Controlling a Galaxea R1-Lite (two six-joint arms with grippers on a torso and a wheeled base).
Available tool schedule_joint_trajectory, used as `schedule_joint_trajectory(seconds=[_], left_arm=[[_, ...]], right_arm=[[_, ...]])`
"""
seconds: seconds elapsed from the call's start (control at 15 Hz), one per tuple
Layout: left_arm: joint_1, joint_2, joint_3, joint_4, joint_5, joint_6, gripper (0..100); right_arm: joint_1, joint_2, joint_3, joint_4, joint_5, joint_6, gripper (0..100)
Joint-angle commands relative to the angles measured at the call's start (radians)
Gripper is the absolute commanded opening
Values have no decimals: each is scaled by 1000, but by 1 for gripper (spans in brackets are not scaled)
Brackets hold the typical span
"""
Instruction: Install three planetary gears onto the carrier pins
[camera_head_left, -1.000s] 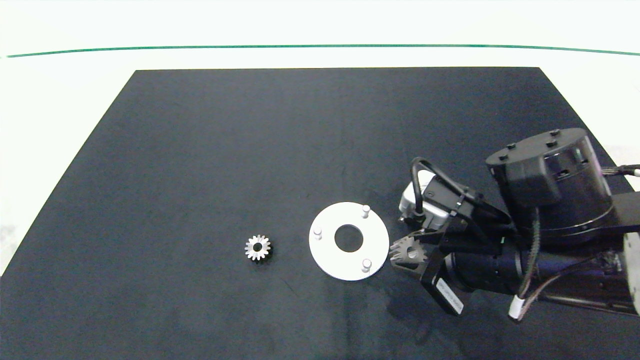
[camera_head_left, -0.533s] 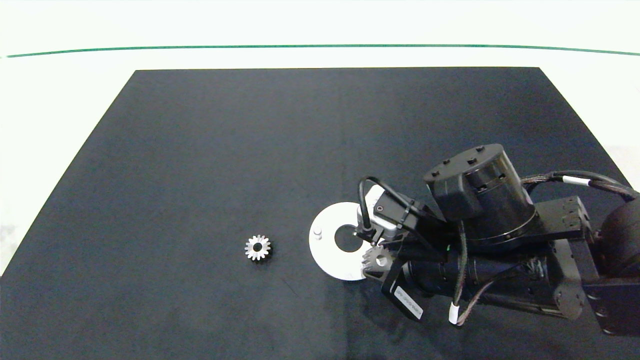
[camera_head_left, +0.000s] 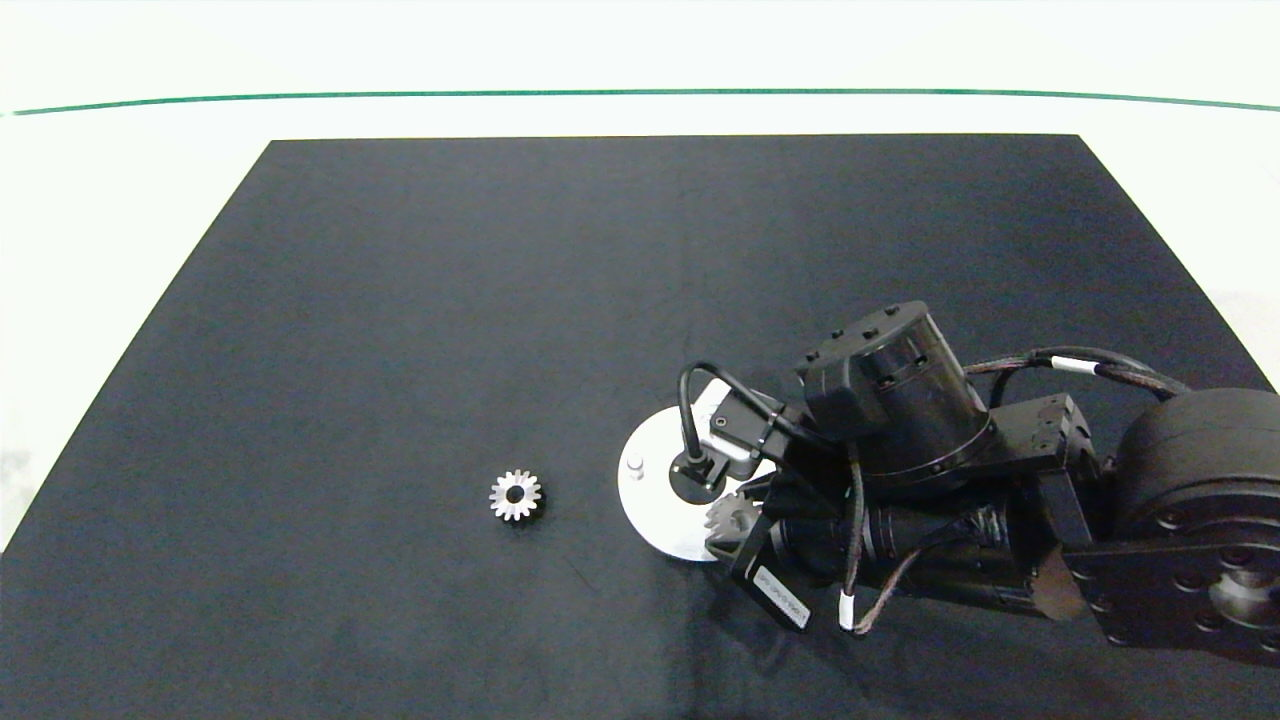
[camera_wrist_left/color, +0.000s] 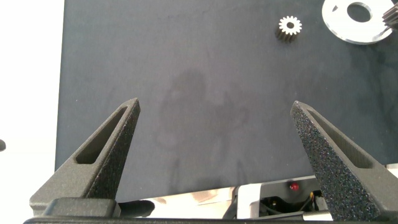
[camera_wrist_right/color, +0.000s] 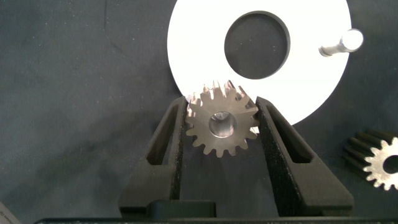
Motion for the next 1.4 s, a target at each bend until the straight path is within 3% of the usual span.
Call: schedule_joint_trajectory(seconds=[0.07,1.0,1.07,1.4], left_arm=[[-2,5,0,3,0,0,100],[-3,5,-6,2,0,0,100],[-3,5,-6,2,0,0,100],[-3,7,-5,2,0,0,100]], right_arm=[[0,6,-1,1,-1,-2,0],[-6,20,0,-2,-1,2,0],[-14,18,0,-2,-1,2,100],[-21,18,0,-1,-1,4,100]])
